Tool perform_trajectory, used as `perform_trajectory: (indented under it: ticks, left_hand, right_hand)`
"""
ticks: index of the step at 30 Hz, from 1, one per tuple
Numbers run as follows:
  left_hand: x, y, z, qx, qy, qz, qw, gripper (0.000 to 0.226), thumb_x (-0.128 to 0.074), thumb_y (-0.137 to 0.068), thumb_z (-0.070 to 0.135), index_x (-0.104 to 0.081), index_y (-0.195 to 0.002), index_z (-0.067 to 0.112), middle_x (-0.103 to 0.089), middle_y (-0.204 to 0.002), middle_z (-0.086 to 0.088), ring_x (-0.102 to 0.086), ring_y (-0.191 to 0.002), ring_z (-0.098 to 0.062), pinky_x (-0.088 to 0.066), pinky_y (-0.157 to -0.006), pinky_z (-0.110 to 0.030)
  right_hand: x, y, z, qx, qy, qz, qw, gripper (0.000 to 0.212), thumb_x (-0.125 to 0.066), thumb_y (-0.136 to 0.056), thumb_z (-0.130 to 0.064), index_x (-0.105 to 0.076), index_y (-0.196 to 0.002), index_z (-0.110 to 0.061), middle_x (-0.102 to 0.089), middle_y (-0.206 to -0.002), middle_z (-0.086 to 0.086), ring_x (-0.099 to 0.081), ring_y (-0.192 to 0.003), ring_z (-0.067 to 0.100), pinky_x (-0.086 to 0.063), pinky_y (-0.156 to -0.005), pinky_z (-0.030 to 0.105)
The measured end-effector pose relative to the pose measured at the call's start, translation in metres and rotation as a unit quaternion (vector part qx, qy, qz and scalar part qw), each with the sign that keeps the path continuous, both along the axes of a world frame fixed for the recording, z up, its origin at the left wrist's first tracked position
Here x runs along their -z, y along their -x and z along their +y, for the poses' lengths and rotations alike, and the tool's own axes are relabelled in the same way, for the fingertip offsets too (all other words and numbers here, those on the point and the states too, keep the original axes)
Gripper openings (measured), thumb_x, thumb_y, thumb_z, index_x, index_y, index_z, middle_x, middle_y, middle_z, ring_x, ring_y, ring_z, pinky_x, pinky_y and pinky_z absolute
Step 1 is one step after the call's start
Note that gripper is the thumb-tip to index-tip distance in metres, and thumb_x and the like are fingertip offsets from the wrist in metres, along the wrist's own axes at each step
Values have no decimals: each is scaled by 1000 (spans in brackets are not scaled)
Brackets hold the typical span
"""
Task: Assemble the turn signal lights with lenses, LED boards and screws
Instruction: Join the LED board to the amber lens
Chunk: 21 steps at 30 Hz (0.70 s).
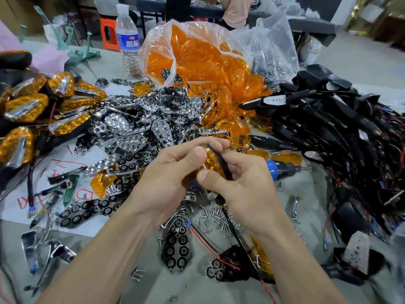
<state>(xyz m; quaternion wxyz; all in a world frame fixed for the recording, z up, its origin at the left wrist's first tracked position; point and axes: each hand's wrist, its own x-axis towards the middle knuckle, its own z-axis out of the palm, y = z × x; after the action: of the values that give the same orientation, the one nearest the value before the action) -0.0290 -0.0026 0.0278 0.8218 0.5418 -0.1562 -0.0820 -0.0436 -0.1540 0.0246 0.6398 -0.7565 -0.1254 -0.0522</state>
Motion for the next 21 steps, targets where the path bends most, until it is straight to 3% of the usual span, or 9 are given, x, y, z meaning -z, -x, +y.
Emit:
perform_trajectory:
  ticks: [3,7,9,11,13,16,18,21]
  left_hand:
    - [1,-1,-1,-17,-16,-16,1000,17,-71,-87,35,-81,-91,22,-76,-118,-5,-70,-115,-22,-57,-92,-33]
    - [4,-2,-4,-66,-59,-18,996,26,-59,-93,40,-80,-88,26,-78,-113,-5,-74,-109,-24,-60,-89,-33]
    - [5,-2,-3,-107,-84,-5,991,33,-53,-98,38,-81,-86,26,-79,-108,-5,-75,-102,-27,-63,-83,-38]
    - [4,-3,2,-168,-103,25,980,37,-52,-101,39,-81,-85,23,-80,-100,-10,-76,-89,-32,-63,-71,-43]
    - [5,-4,7,-231,-133,35,963,39,-54,-104,39,-82,-85,20,-78,-86,-15,-73,-74,-34,-61,-62,-44]
    - [7,-4,9,-279,-150,39,948,35,-61,-97,45,-83,-85,21,-77,-80,-12,-74,-79,-39,-63,-78,-55]
    - [9,-6,8,-292,-154,37,943,30,-64,-92,46,-84,-87,25,-79,-83,-7,-75,-85,-36,-61,-86,-59]
    - [13,-8,10,-296,-163,6,941,19,-65,-98,34,-84,-93,33,-81,-90,1,-77,-88,-27,-62,-86,-57]
  right_hand:
    - [-1,0,-1,14,17,-4,1000,28,-80,-76,-38,-71,-80,-12,-64,-70,13,-52,-64,22,-51,-65,59]
    - [-4,1,-1,25,26,41,998,36,-82,-71,-50,-76,-78,-16,-71,-69,8,-69,-65,29,-60,-67,56]
    - [-7,1,0,-10,-4,86,996,28,-85,-74,-43,-79,-87,-19,-74,-75,5,-69,-67,23,-63,-74,52]
    - [-10,2,-1,-88,-71,134,985,23,-83,-82,-25,-79,-104,-25,-75,-84,11,-68,-71,22,-64,-71,42]
    - [-13,5,-4,-137,-92,157,974,38,-83,-83,-11,-73,-111,-36,-76,-86,17,-68,-68,22,-61,-65,31]
    - [-10,5,-4,-101,-62,144,982,48,-86,-80,-10,-71,-114,-40,-77,-86,17,-65,-63,19,-57,-62,28]
    - [-7,4,-1,-69,-44,118,990,47,-86,-80,-6,-74,-114,-37,-78,-86,7,-65,-64,18,-55,-62,28]
    - [-5,3,-1,-31,9,59,998,53,-85,-75,-8,-74,-110,-47,-80,-99,-8,-76,-89,16,-62,-86,43]
